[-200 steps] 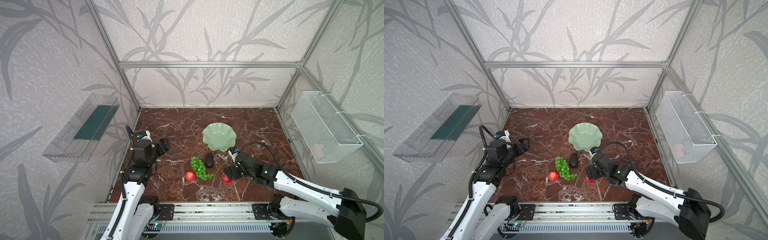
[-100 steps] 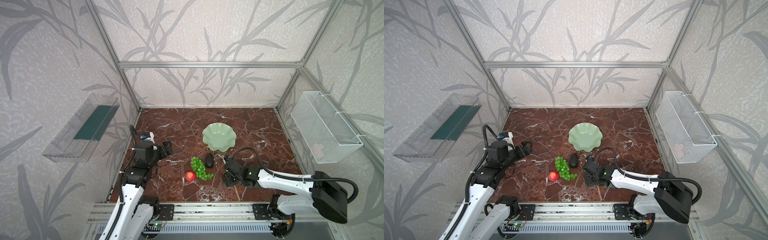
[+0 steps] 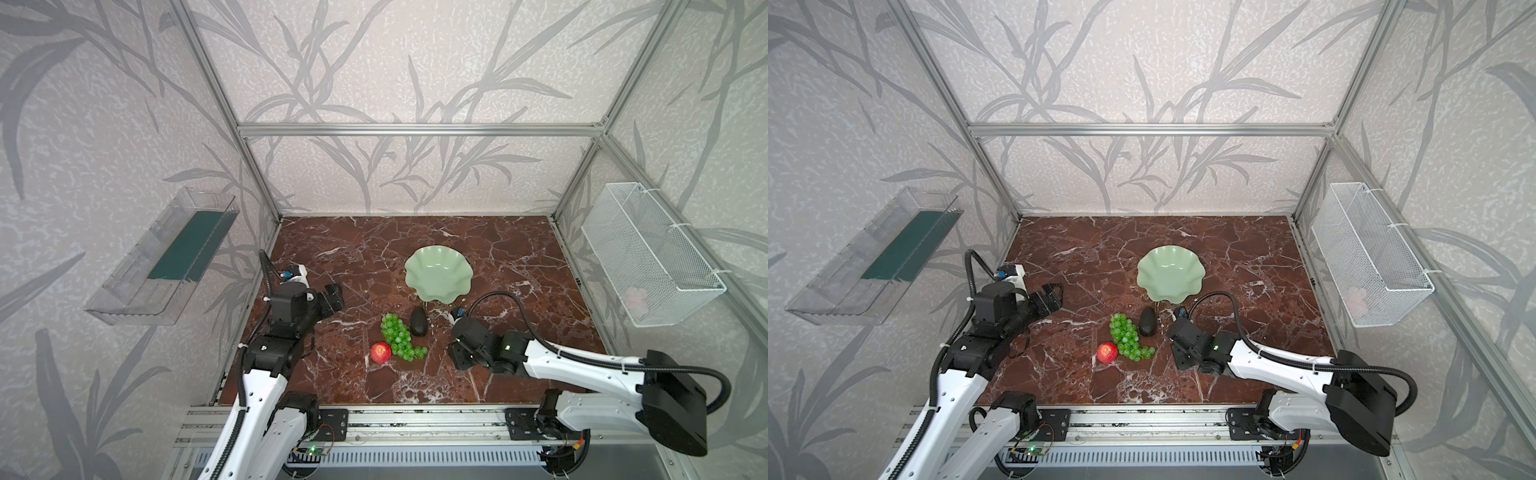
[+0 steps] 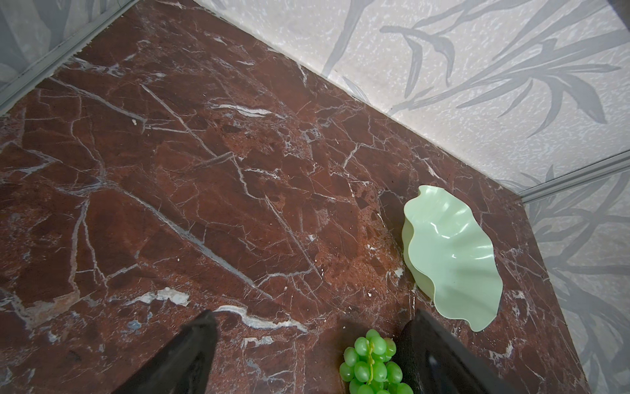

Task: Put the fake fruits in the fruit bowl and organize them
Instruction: 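Reach the right gripper to the red fruit nearest it and grasp it, then drop the red fruit into the green bowl while the left gripper advances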

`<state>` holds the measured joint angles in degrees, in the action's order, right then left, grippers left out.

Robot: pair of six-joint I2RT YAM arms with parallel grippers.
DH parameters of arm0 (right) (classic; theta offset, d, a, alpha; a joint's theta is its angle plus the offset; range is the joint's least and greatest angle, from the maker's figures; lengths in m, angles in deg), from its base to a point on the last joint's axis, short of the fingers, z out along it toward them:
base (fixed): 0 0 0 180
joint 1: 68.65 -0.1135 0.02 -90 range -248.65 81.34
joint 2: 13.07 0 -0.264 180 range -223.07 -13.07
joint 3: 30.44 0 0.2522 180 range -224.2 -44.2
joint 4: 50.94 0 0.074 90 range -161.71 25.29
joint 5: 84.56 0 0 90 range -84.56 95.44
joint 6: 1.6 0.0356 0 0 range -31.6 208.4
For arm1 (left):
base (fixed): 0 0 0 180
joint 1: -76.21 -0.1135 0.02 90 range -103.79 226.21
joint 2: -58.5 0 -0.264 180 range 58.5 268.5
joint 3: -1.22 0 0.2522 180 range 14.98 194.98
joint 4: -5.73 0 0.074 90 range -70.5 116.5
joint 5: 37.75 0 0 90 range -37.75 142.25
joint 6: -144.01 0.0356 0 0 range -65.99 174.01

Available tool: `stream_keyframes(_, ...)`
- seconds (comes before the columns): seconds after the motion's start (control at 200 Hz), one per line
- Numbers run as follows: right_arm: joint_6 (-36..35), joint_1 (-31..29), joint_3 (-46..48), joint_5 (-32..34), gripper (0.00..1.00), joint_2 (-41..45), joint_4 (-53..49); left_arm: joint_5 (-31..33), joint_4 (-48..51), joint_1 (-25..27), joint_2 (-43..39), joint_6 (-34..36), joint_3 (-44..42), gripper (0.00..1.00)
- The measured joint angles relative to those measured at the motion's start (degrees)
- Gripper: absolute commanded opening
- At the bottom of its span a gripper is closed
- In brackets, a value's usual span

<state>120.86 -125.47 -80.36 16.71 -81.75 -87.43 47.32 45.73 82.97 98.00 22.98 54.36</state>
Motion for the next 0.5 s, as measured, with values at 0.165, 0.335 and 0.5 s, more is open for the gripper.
stream_keyframes(0.165, -5.7, 5.3, -8.2, 0.1, 0.45, 2.4, -0.9, 1.0, 0.0, 0.0, -1.8, 0.0, 0.0, 0.91)
stream_keyframes(0.335, -11.9, 12.9, -16.3, -2.4, 0.45, -4.1, 1.9, 2.0, 0.0, 0.0, -3.3, 0.0, -0.2, 0.92)
stream_keyframes(0.5, -17.3, 17.7, -25.0, -5.0, 0.45, -16.3, 4.0, 2.9, 0.1, 0.0, -3.9, 0.0, -0.6, 0.92)
